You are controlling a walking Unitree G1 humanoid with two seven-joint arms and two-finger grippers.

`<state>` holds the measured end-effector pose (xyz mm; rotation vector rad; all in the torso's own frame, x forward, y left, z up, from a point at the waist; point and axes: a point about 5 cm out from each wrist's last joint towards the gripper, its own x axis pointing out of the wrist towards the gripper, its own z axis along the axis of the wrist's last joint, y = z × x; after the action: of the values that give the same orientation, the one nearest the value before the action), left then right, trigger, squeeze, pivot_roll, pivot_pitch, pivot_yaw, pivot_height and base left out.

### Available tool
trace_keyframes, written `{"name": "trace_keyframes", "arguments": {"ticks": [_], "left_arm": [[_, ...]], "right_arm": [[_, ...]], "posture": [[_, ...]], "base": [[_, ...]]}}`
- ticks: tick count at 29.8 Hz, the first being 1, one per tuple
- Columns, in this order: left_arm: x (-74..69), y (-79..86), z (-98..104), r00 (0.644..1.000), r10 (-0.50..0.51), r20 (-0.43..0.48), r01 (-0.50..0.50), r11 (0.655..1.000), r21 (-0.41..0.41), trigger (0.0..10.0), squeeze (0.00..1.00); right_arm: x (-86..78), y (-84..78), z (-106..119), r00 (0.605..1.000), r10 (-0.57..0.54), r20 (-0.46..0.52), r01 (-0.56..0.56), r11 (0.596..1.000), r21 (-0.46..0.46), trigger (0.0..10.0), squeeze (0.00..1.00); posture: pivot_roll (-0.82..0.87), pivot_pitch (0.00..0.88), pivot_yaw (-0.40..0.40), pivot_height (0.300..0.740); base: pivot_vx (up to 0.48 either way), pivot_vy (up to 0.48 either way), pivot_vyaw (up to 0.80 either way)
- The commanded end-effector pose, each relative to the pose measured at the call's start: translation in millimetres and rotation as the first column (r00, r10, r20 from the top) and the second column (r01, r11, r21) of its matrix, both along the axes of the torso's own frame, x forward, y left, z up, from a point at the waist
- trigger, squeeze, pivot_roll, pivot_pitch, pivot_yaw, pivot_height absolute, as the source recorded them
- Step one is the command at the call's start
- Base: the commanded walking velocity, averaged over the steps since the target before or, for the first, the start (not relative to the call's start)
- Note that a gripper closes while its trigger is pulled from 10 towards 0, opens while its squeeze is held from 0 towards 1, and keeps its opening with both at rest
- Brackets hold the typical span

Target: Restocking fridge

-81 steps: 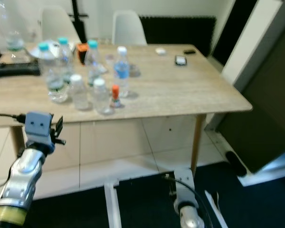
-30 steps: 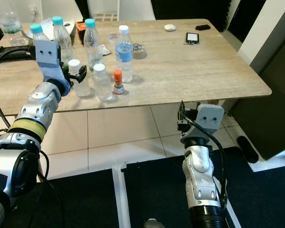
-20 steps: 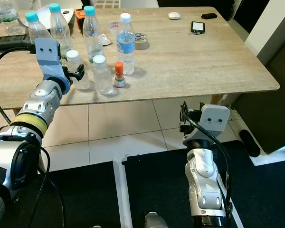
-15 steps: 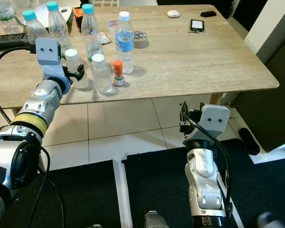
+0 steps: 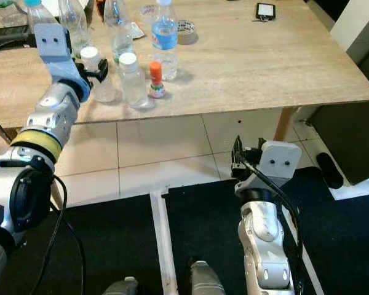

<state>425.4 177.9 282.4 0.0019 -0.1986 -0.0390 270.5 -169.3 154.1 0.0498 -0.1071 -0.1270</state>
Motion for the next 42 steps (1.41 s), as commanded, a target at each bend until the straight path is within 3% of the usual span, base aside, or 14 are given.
{"name": "trace_keyframes", "arguments": {"ticks": [1, 2, 3, 4, 5, 7, 19, 20, 22, 23, 27, 31, 38, 42], "left_arm": [[-0.4, 10.6, -1.2, 0.999, 0.043, -0.014, -0.043, 0.999, -0.007, 9.6, 0.0], [-0.4, 11.5, -0.8, 0.999, 0.049, -0.015, -0.049, 0.999, -0.01, 6.0, 0.0], [-0.4, 12.0, -0.6, 0.999, 0.052, -0.016, -0.052, 0.999, -0.012, 6.0, 0.0], [-0.3, 12.2, -0.5, 0.998, 0.053, -0.017, -0.053, 0.999, -0.011, 4.2, 0.0], [-0.3, 12.2, -0.5, 0.998, 0.053, -0.017, -0.053, 0.999, -0.011, 4.2, 0.0], [-0.2, 12.3, -1.1, 0.998, 0.056, -0.026, -0.056, 0.998, -0.009, 0.0, 0.0], [-0.7, 11.4, 8.0, 1.0, 0.007, 0.022, -0.006, 0.999, -0.042, 0.0, 0.0], [-0.8, 10.7, 9.3, 1.0, -0.008, 0.029, 0.009, 0.999, -0.041, 3.9, 0.0], [-0.9, 10.3, 10.0, 0.999, -0.016, 0.034, 0.017, 0.999, -0.039, 3.9, 0.0], [-1.7, 10.1, 11.2, 0.998, -0.044, 0.048, 0.045, 0.999, -0.018, 10.0, 0.0], [-2.9, 10.5, 11.6, 0.996, -0.062, 0.066, 0.06, 0.998, 0.029, 10.0, 0.0], [-9.2, 16.5, 11.9, 0.987, -0.087, 0.138, 0.062, 0.982, 0.176, 10.0, 0.0], [-40.7, 29.0, 6.4, 0.956, -0.223, 0.189, 0.202, 0.972, 0.123, 10.0, 0.0], [-68.0, 27.2, -2.5, 0.941, -0.303, 0.148, 0.275, 0.944, 0.184, 10.0, 0.0]], "right_arm": [[-5.4, 0.7, -2.1, 1.0, -0.009, -0.024, 0.009, 1.0, -0.007, 10.0, 0.0], [-6.6, 1.7, -1.7, 0.999, -0.007, -0.031, 0.007, 1.0, -0.007, 10.0, 0.0], [-7.3, 2.2, -1.4, 0.999, -0.006, -0.036, 0.006, 1.0, -0.007, 10.0, 0.0], [-7.6, 2.9, -1.3, 0.999, -0.004, -0.039, 0.004, 1.0, -0.006, 10.0, 0.0], [-7.6, 2.9, -1.3, 0.999, -0.004, -0.039, 0.004, 1.0, -0.006, 10.0, 0.0], [-8.2, 4.3, -1.5, 0.999, 0.003, -0.046, -0.003, 1.0, -0.005, 10.0, 0.0], [-0.7, 7.7, -3.1, 0.998, 0.026, -0.061, -0.026, 1.0, -0.006, 10.0, 0.0], [0.9, 8.8, -3.3, 0.998, 0.029, -0.06, -0.029, 1.0, -0.005, 10.0, 0.0], [1.8, 9.5, -3.3, 0.998, 0.031, -0.058, -0.031, 0.999, -0.004, 10.0, 0.0], [7.9, 11.8, -3.4, 0.998, 0.036, -0.057, -0.036, 0.999, 0.002, 10.0, 0.0], [12.0, 14.6, -1.9, 0.998, 0.049, -0.048, -0.049, 0.999, 0.002, 10.0, 0.0], [19.7, 14.7, -0.1, 0.997, 0.067, -0.045, -0.068, 0.998, -0.012, 10.0, 0.0], [25.3, 4.9, -7.0, 0.993, 0.09, -0.073, -0.095, 0.993, -0.072, 10.0, 0.0], [29.1, 4.8, -8.6, 0.991, 0.113, -0.071, -0.12, 0.988, -0.099, 10.0, 0.0]], "posture": [[-0.07, 0.285, 0.015, 0.74], [-0.07, 0.284, 0.013, 0.74], [-0.07, 0.284, 0.013, 0.74], [-0.07, 0.287, 0.014, 0.74], [-0.07, 0.287, 0.014, 0.74], [-0.06, 0.287, 0.013, 0.74], [-0.02, 0.255, 0.006, 0.74], [-0.01, 0.243, 0.006, 0.74], [-0.01, 0.243, 0.006, 0.74], [0.02, 0.221, 0.005, 0.74], [0.02, 0.217, 0.005, 0.74], [0.04, 0.189, 0.001, 0.74], [0.08, 0.165, -0.008, 0.74], [0.1, 0.147, -0.009, 0.74]], "base": [[0.0, 0.0, 0.0], [0.0, 0.0, 0.0], [0.0, 0.0, 0.0], [0.0, 0.0, 0.0], [0.0, 0.0, 0.0], [0.0, 0.0, 0.0], [0.0, 0.0, 0.0], [0.0, 0.0, 0.0], [0.0, 0.0, 0.0], [0.0, 0.0, 0.0], [0.0, 0.0, 0.0], [0.0, 0.0, 0.0], [0.0, 0.0, 0.0], [0.0, 0.0, 0.0]]}}
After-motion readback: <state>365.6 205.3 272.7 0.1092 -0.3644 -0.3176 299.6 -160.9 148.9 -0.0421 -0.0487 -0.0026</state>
